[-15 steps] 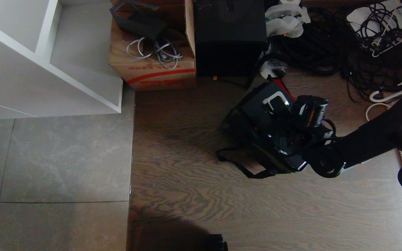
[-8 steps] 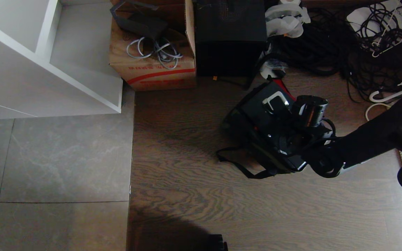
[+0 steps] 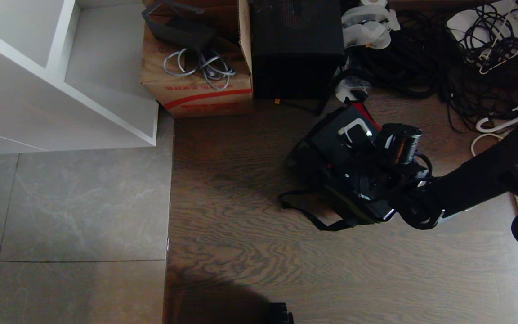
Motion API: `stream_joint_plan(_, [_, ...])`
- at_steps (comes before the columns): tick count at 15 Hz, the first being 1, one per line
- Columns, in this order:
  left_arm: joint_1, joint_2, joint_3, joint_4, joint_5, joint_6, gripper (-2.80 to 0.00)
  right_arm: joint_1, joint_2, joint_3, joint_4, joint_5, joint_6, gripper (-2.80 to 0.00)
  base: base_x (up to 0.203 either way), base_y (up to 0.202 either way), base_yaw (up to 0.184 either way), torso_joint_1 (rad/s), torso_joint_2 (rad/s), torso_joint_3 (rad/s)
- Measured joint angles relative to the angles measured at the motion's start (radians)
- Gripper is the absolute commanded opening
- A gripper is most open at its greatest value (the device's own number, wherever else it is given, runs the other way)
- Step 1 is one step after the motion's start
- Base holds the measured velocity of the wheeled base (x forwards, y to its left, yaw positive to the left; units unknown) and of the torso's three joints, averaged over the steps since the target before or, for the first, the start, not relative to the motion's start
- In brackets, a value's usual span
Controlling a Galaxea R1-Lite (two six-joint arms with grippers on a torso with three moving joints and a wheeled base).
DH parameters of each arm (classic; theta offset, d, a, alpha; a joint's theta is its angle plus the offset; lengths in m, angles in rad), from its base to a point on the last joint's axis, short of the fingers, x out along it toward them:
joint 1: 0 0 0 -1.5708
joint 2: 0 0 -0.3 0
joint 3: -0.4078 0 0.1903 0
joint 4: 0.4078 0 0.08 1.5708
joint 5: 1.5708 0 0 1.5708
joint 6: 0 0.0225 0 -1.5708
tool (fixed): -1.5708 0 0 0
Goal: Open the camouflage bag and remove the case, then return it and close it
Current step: Grip the handle
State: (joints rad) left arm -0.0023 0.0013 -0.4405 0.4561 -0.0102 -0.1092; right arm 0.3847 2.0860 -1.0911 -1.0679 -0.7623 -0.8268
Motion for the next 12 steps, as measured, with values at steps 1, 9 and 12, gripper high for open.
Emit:
stream_joint_plan(1, [0.0, 0.0, -0.021, 0.037, 0.013, -0.004, -2.8, 0.0, 0.0, 0.0, 0.0, 0.001, 0.0, -2.8, 0.0, 0.0, 0.0, 0.0, 0.0, 0.0])
stream_joint_plan(9, [0.0, -0.001, -0.091, 0.226, 0.07, -0.003, -2.8, 0.0, 0.0, 0.0, 0.0, 0.001, 0.0, -2.8, 0.0, 0.0, 0.0, 0.0, 0.0, 0.0])
stream_joint_plan(12, [-0.001, -0.001, -0.114, 0.353, 0.079, -0.003, -2.8, -0.001, 0.0, 0.0, 0.001, 0.001, 0.0, -2.8, 0.0, 0.0, 0.0, 0.0, 0.0, 0.0])
